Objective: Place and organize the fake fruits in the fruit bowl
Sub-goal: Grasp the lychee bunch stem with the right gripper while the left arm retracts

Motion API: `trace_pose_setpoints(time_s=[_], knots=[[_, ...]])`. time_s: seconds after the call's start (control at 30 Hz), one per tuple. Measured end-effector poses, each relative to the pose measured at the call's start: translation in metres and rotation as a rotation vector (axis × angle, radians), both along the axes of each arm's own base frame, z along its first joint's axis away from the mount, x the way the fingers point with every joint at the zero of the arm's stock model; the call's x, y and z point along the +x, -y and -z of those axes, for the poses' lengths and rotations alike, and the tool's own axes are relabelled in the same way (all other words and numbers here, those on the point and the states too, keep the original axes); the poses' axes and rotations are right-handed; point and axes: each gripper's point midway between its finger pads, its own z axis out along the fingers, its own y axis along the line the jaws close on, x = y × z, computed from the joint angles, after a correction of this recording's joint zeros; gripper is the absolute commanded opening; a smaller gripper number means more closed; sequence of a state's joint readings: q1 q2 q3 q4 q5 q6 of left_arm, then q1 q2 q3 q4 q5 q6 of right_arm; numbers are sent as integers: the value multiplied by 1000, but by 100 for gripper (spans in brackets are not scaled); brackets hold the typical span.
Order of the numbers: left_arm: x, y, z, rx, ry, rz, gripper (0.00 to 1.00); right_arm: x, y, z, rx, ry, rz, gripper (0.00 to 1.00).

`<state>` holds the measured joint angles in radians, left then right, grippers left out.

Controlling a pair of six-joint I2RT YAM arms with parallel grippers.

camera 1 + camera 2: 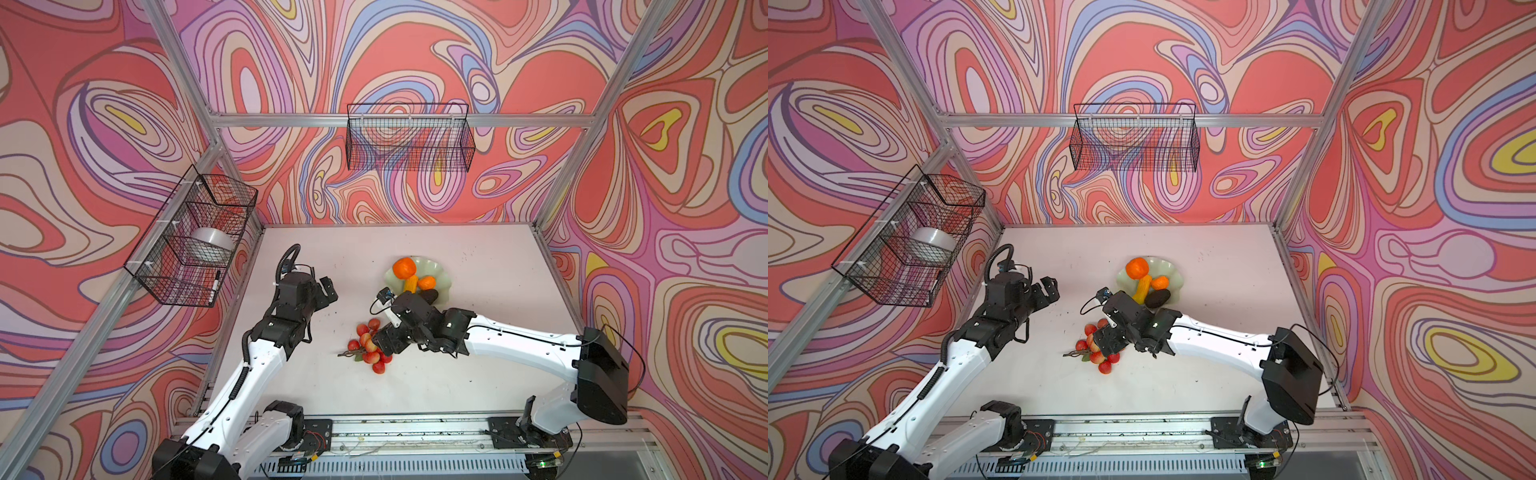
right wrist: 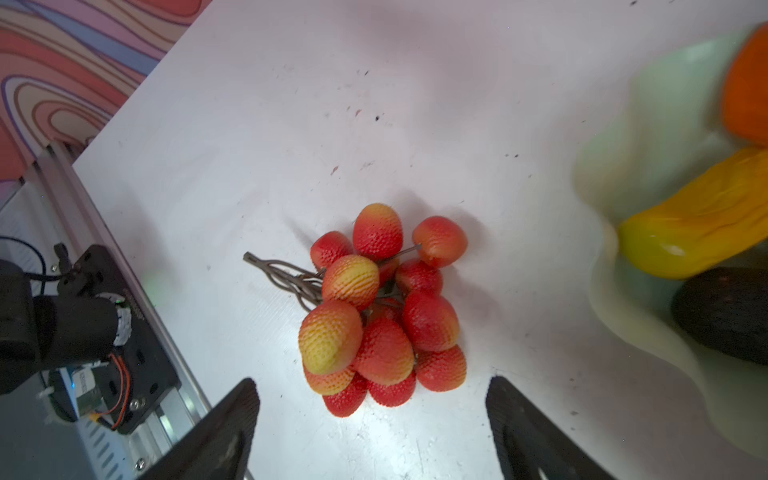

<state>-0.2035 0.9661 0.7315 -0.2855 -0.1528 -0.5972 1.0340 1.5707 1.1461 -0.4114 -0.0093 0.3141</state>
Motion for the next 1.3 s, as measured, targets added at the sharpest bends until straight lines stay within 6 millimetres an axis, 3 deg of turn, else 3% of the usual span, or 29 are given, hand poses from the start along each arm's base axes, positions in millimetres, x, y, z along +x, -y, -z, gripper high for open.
trace_pose_setpoints(time_s=[0.17, 0.27, 0.43, 0.63, 0.77, 0.93, 1.07, 1.17, 1.3], knots=[[-11, -9, 8, -21, -19, -35, 100, -10, -7, 21, -49, -16, -52, 89], [-12, -13, 8, -21, -22, -46, 100, -28, -18, 27, -89, 10, -128, 88], [-15, -29, 16, -41, -55, -104, 100, -46, -44, 15, -129, 115, -260, 86], [-23, -41, 41, -101, -116, -151, 100, -37, -79, 4, -167, 227, -350, 80], [-30, -47, 55, -134, -150, -175, 100, -29, -91, 24, -235, 252, -389, 76], [-32, -54, 53, -170, -141, -193, 100, -28, -87, 66, -349, 237, -440, 72], [-32, -55, 53, -193, -142, -190, 100, -25, -89, 85, -395, 233, -458, 69], [-32, -54, 55, -210, -144, -189, 100, -22, -96, 89, -401, 240, -464, 55], [-34, -54, 58, -227, -150, -190, 100, -15, -106, 92, -407, 262, -467, 23]])
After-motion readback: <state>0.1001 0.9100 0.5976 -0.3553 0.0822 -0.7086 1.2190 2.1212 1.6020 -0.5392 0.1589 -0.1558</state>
